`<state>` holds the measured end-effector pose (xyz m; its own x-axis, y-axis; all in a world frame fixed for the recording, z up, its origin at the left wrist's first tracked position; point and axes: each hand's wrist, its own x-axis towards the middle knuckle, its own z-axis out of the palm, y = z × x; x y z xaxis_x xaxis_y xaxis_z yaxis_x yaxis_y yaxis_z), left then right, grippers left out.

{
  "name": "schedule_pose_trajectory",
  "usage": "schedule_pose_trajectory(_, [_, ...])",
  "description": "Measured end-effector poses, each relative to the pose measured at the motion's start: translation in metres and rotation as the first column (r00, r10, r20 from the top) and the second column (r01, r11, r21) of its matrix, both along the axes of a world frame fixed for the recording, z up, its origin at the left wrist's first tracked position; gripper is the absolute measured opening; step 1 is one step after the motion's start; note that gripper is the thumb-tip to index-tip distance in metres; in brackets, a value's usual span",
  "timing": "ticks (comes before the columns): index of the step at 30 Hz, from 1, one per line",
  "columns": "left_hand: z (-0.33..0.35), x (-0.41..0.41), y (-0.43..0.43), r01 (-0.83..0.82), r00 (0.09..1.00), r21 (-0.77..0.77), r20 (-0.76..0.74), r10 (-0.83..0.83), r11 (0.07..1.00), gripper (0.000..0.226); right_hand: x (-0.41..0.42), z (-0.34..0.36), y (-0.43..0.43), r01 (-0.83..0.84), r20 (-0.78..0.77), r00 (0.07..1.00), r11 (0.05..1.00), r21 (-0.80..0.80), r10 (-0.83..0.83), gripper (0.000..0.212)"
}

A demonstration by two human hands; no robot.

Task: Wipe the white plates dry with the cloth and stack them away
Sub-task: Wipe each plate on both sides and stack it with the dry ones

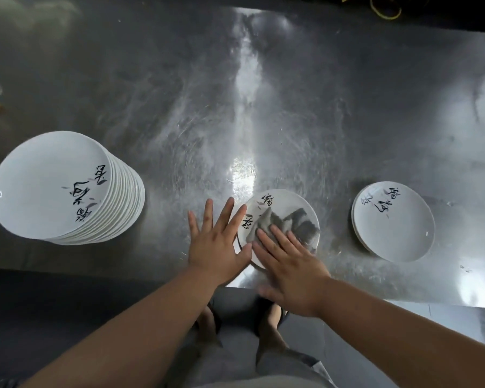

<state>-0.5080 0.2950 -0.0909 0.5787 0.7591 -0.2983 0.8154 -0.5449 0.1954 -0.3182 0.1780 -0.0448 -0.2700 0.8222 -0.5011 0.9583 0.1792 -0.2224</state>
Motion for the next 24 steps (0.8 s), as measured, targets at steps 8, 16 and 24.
schedule_pose_trajectory(8, [0.003,0.0,0.0,0.007,1.0,0.0,-0.025,-0.007,1.0,0.086,0.023,0.003,0.047,0.201,0.108,0.974,0.979,0.012,-0.201,0.097])
schedule_pose_trajectory(16, [0.003,0.001,-0.001,-0.007,1.0,-0.008,-0.019,0.007,1.0,0.086,0.019,0.011,-0.005,0.002,0.034,0.999,1.0,-0.002,-0.002,0.092])
schedule_pose_trajectory(24, [0.003,0.001,-0.001,-0.005,1.0,0.006,-0.024,0.005,1.0,0.086,0.014,0.009,0.009,0.199,0.122,0.974,0.979,-0.05,-0.191,0.097])
